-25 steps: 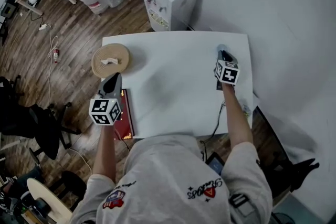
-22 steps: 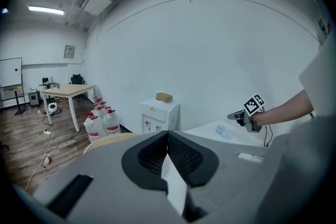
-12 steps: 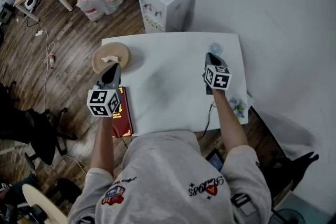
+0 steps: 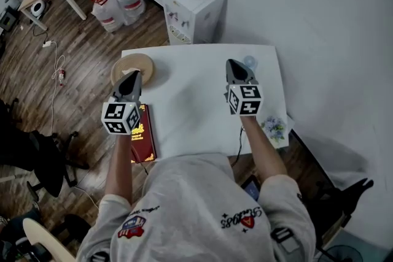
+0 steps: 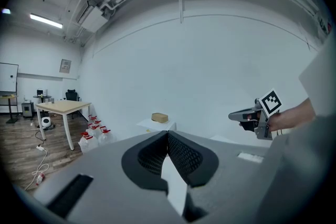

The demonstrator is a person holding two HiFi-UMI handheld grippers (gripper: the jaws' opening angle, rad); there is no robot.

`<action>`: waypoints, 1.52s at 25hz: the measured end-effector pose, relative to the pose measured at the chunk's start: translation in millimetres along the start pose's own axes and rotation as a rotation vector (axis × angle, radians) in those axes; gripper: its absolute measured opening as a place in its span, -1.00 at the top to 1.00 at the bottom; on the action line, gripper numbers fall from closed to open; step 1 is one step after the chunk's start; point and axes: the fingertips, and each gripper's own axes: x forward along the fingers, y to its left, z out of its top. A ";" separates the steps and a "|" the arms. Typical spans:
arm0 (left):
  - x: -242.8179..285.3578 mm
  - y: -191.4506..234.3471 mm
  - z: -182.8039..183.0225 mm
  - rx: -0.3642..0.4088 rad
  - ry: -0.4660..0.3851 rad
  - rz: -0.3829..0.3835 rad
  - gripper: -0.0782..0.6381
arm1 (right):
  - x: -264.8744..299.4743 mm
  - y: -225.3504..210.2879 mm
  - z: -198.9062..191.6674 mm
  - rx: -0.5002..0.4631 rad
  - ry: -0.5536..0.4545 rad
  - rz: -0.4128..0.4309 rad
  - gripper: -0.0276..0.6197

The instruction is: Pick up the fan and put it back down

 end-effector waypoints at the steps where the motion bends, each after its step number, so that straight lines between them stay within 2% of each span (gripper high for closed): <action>1: -1.8 0.0 2.9 0.006 -0.005 0.001 0.77 | -2.8 6.1 12.4 -0.010 -0.027 0.009 0.91; 6: -9.2 3.2 14.4 0.030 -0.034 0.007 0.77 | -19.3 32.5 67.6 -0.055 -0.149 0.052 0.91; 10: -11.5 2.3 16.6 0.023 -0.036 0.007 0.77 | -29.9 46.7 90.8 -0.056 -0.224 0.071 0.91; 17: -20.9 1.8 14.4 0.029 -0.053 0.011 0.77 | -28.5 65.8 66.7 -0.054 -0.162 0.104 0.91; 25: -19.6 0.3 9.9 0.026 -0.057 0.003 0.77 | -24.2 78.4 55.3 -0.013 -0.151 0.119 0.91; 38: -21.7 7.5 3.3 0.011 -0.045 0.008 0.77 | -25.3 89.0 48.2 -0.021 -0.140 0.140 0.91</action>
